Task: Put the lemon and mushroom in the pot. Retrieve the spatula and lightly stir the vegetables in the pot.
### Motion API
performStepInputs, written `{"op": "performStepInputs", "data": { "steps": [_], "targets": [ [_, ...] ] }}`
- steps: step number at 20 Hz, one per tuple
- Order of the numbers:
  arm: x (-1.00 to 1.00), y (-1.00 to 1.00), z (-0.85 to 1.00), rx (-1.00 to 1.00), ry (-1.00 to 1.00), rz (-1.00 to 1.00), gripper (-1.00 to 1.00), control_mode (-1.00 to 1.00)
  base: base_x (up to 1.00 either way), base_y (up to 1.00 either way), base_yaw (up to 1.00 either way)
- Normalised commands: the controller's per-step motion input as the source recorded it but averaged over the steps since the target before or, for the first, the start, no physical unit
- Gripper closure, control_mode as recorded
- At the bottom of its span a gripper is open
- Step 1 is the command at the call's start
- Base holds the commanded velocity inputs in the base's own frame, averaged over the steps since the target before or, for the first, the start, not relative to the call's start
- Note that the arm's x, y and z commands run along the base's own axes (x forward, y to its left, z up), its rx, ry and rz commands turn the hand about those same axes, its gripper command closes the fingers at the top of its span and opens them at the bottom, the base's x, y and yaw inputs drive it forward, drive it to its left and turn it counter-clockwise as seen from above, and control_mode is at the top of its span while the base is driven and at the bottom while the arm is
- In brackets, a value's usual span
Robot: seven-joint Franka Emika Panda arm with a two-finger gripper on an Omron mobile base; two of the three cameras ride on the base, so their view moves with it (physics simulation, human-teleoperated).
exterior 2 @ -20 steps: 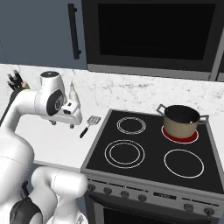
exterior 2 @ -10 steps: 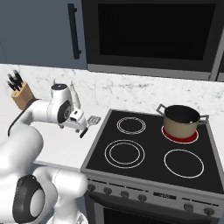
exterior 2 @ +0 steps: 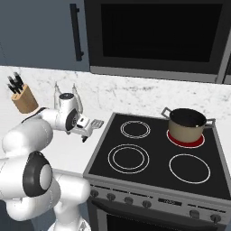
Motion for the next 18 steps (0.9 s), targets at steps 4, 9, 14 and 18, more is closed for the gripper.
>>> {"op": "performStepInputs", "data": {
  "steps": [4,9,14,18],
  "targets": [
    [0.06,-0.05,-0.16,0.0,0.09,0.0,-1.0,-1.0,0.0,0.0,0.0],
    [0.07,0.0,-0.12,0.0,0.11,0.0,-1.0,-1.0,0.0,0.0,0.0],
    [0.24,0.0,-0.22,0.0,0.06,0.0,-1.0,-1.0,0.0,0.0,0.0],
    [0.32,0.0,-0.28,0.0,0.06,0.0,-1.0,-1.0,0.0,0.0,0.0]
  ]
}}
